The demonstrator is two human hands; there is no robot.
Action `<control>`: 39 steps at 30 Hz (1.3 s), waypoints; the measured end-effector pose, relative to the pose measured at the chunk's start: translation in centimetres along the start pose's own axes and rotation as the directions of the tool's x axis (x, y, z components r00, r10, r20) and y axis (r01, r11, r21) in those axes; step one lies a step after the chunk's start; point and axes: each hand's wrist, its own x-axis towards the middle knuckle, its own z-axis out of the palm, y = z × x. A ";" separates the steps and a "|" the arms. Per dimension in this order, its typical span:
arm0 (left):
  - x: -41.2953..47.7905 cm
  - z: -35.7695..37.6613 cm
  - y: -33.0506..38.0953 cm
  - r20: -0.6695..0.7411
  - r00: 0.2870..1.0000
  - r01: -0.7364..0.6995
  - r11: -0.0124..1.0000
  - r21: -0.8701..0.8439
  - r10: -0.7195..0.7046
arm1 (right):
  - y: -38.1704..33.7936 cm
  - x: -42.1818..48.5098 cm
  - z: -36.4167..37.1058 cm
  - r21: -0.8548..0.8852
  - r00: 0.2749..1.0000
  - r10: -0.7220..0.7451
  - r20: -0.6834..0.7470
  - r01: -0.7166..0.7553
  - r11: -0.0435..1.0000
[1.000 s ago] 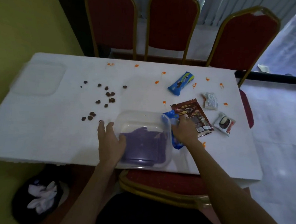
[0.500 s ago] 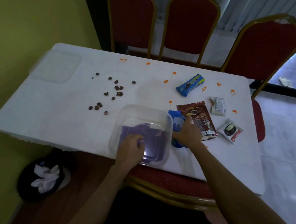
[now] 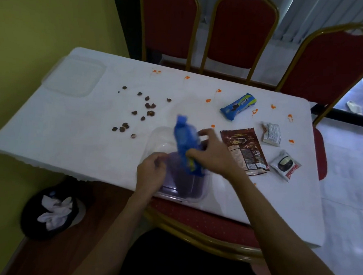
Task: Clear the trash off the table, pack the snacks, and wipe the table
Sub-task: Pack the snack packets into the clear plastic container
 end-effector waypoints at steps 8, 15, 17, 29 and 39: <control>0.8 -2.2 0.5 0.016 0.971 0.228 0.910 -0.346 -0.237 | 2.7 -0.2 4.4 -0.594 0.955 -0.075 0.288 0.239 0.768; 0.5 -1.1 0.3 0.191 0.973 0.130 0.991 0.026 -0.133 | 4.2 -0.2 6.0 -0.649 0.901 -0.109 0.419 0.381 0.659; 0.4 -0.9 0.4 0.195 0.974 0.102 0.991 0.083 -0.117 | 4.1 -0.1 5.6 -0.613 0.898 -0.105 0.427 0.372 0.697; 0.4 -0.3 1.1 0.263 0.953 0.078 0.963 0.257 -0.148 | 4.2 -1.3 5.3 -0.539 0.915 -0.112 0.387 0.323 0.778; -0.1 1.2 4.0 0.127 0.992 -0.032 0.992 0.126 0.016 | 4.0 -0.9 2.1 -0.310 0.969 -0.232 0.082 0.246 0.918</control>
